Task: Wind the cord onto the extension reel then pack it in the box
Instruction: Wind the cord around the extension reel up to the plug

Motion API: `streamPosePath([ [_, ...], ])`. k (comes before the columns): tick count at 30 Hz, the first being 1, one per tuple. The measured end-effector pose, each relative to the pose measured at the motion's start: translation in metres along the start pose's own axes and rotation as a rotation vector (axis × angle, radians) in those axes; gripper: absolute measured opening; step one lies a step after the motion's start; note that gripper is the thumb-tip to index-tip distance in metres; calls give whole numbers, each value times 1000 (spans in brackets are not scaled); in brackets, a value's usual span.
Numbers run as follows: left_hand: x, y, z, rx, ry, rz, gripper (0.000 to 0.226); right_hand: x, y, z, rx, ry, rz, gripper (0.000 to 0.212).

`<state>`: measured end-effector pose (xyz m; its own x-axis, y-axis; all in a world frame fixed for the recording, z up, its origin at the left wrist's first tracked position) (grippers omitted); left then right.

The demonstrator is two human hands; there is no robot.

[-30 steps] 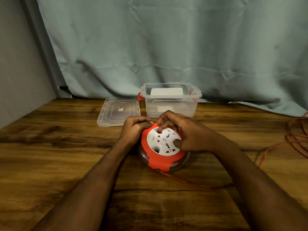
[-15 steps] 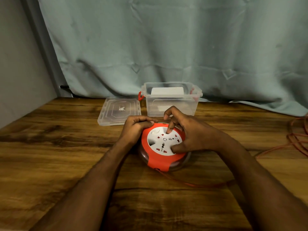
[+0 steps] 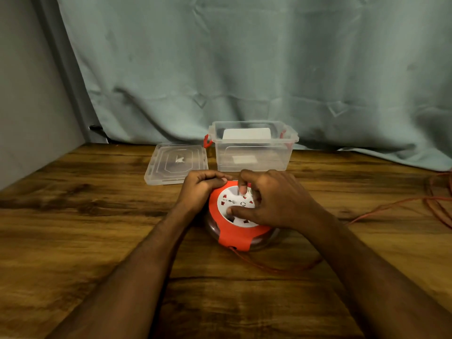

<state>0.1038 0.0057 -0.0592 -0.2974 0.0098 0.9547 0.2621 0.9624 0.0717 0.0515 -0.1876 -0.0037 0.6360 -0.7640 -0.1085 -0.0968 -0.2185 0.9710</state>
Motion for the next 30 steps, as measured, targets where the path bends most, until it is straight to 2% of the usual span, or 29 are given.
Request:
streamPosePath([
  [2, 0, 1, 0, -4, -1, 1, 20, 2, 5, 2, -20, 51, -91, 33],
  [7, 2, -1, 1, -60, -16, -15, 24, 9, 12, 3, -134, 83, -142, 53],
  [11, 6, -2, 4, -92, -28, -31, 22, 21, 11, -1, -209, 94, -320, 58],
  [17, 5, -2, 3, -78, -31, -61, 22, 26, 9, 1, -288, 67, -433, 65],
  [23, 4, -1, 2, -27, -9, -29, 21, 22, 12, 5, -262, 37, -350, 74],
  [30, 4, -2, 2, -14, -12, -11, 20, 8, 7, 3, -170, -18, -65, 63],
])
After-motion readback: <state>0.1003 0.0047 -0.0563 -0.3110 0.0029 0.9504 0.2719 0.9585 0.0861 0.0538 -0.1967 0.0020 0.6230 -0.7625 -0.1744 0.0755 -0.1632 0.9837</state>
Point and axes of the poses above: each hand's wrist, its own z-axis away from the middle knuckle, its own y-axis out of the back of the hand, x = y × z, the point moved 1 cm from there along -z, towards the middle knuckle, and after that the axes turned 13 degrees about -x, right-handed, at the moved point
